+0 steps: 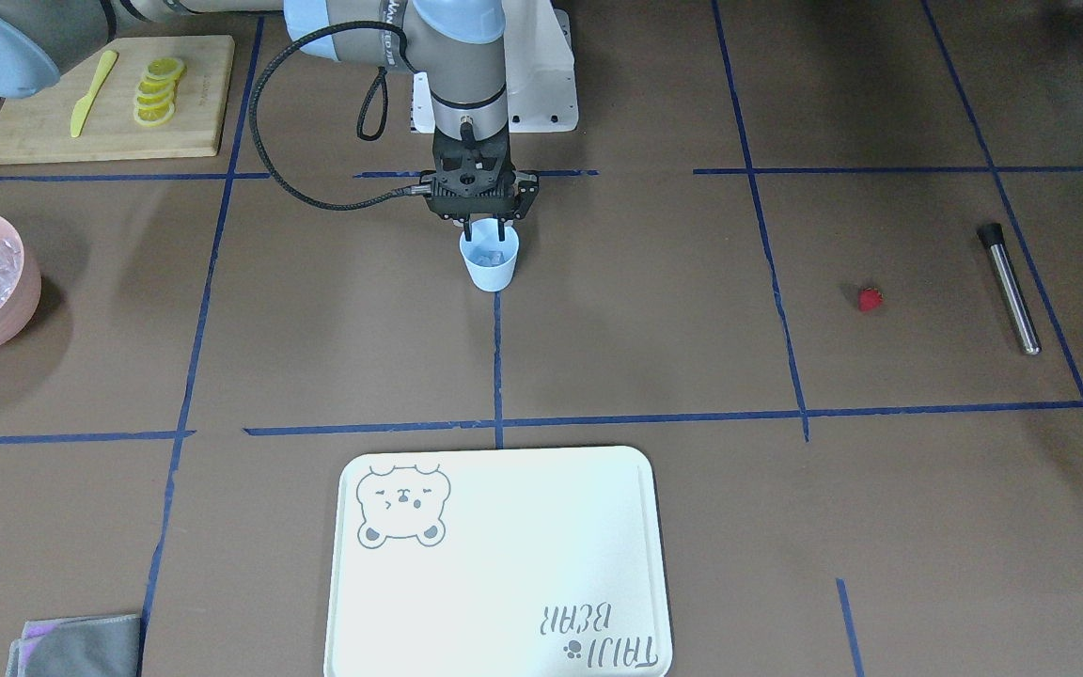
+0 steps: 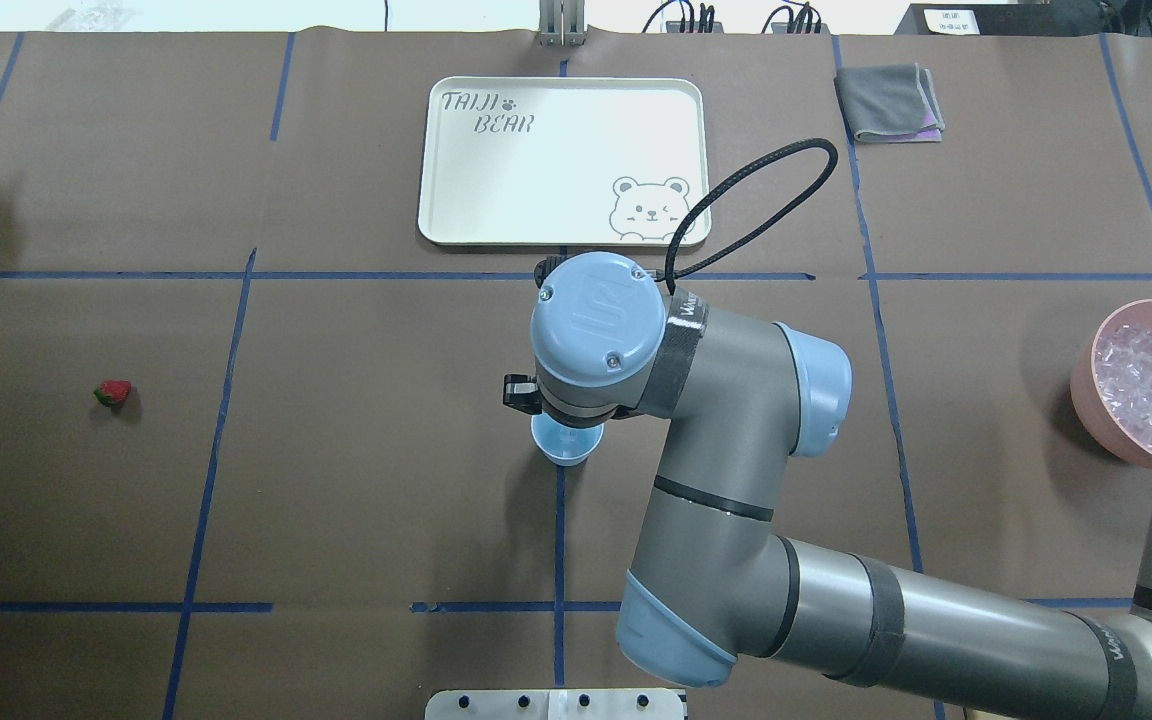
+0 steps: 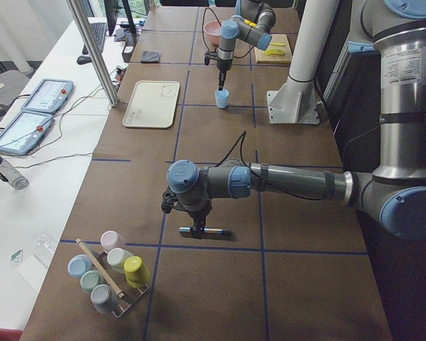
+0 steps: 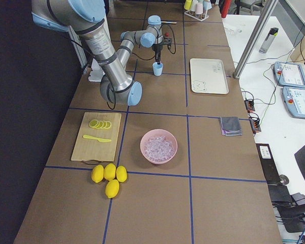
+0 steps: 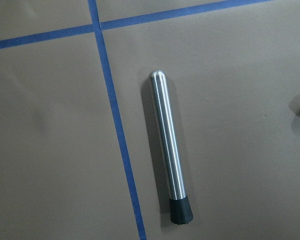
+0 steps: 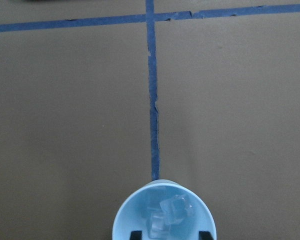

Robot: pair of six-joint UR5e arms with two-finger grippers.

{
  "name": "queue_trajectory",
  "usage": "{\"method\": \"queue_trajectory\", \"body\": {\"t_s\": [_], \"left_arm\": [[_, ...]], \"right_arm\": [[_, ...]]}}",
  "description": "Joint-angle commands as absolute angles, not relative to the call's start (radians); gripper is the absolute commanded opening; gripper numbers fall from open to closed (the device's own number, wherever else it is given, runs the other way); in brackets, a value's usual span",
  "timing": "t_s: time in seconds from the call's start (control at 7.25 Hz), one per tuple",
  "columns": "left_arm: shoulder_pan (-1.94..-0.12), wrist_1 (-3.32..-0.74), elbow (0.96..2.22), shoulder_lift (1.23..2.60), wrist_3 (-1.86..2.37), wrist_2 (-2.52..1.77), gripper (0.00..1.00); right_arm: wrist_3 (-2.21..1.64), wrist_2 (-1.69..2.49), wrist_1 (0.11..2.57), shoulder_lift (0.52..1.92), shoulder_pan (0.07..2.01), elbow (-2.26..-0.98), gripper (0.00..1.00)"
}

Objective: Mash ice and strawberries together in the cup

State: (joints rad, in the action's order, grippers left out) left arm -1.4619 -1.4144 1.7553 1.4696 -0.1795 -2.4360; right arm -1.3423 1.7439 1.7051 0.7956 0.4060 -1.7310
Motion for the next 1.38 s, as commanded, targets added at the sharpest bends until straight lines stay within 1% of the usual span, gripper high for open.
{"method": "queue_trajectory", "body": {"t_s": [0.0,0.14,0.28,0.55,0.83,0.97,1.24], "left_arm": [[-1.462,-1.416,1.753,1.471,-0.178,-2.434,1.00],[-1.460,-1.417,1.755,1.476,-0.179,-2.434,1.00],[-1.460,-1.427,1.767,1.476,-0.183,-2.431,1.00],[-1.460,-1.453,1.767,1.476,-0.183,-2.425,1.00],[-1.462,-1.450,1.766,1.499,-0.172,-2.424,1.00],[-1.462,-1.453,1.766,1.503,-0.173,-2.433,1.00],[-1.463,-1.468,1.761,1.525,-0.176,-2.425,1.00]], "right_arm": [[-1.338,1.744,1.706,0.795,0.405,-1.735,0.99],[-1.324,1.756,1.707,0.801,0.435,-1.735,0.99],[-1.268,1.817,1.709,0.811,0.509,-1.735,0.99],[-1.081,2.001,1.709,0.888,0.705,-1.756,0.99],[-0.753,2.100,1.715,1.021,0.912,-1.798,0.99],[-0.607,2.171,1.715,1.069,1.004,-1.796,0.99],[-0.281,2.235,1.707,1.225,1.160,-1.798,0.99]]}}
